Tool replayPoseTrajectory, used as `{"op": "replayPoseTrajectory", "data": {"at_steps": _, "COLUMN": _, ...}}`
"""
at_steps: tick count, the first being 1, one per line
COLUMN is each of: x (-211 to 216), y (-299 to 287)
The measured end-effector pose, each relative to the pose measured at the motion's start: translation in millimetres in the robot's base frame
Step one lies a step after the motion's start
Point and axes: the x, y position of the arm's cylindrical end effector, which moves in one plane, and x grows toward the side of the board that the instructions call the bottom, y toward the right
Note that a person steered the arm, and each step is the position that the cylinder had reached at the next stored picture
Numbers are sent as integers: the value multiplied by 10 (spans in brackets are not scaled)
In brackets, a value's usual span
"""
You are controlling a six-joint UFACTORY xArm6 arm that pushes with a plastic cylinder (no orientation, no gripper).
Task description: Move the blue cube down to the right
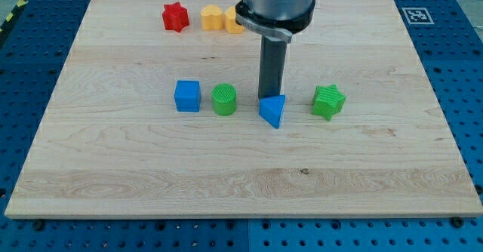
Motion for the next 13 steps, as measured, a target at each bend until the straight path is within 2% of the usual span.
{"op": "replayPoseTrajectory", "data": {"at_steps": 2, "x": 262, "y": 0}}
{"op": "replayPoseTrajectory", "data": {"at_steps": 3, "x": 274, "y": -176}}
{"op": "replayPoseTrajectory", "data": {"at_steps": 4, "x": 274, "y": -638}}
{"op": "replayPoseTrajectory", "data": {"at_steps": 6, "x": 248, "y": -873}}
{"op": "replayPoseTrajectory", "data": {"at_steps": 7, "x": 136, "y": -1040}}
{"op": "replayPoseTrajectory", "data": {"at_steps": 11, "x": -338, "y": -967}}
{"op": "replayPoseTrajectory", "data": {"at_steps": 12, "x": -447, "y": -1154}}
{"op": "replayPoseTrajectory", "data": {"at_steps": 13, "x": -460, "y": -1581}}
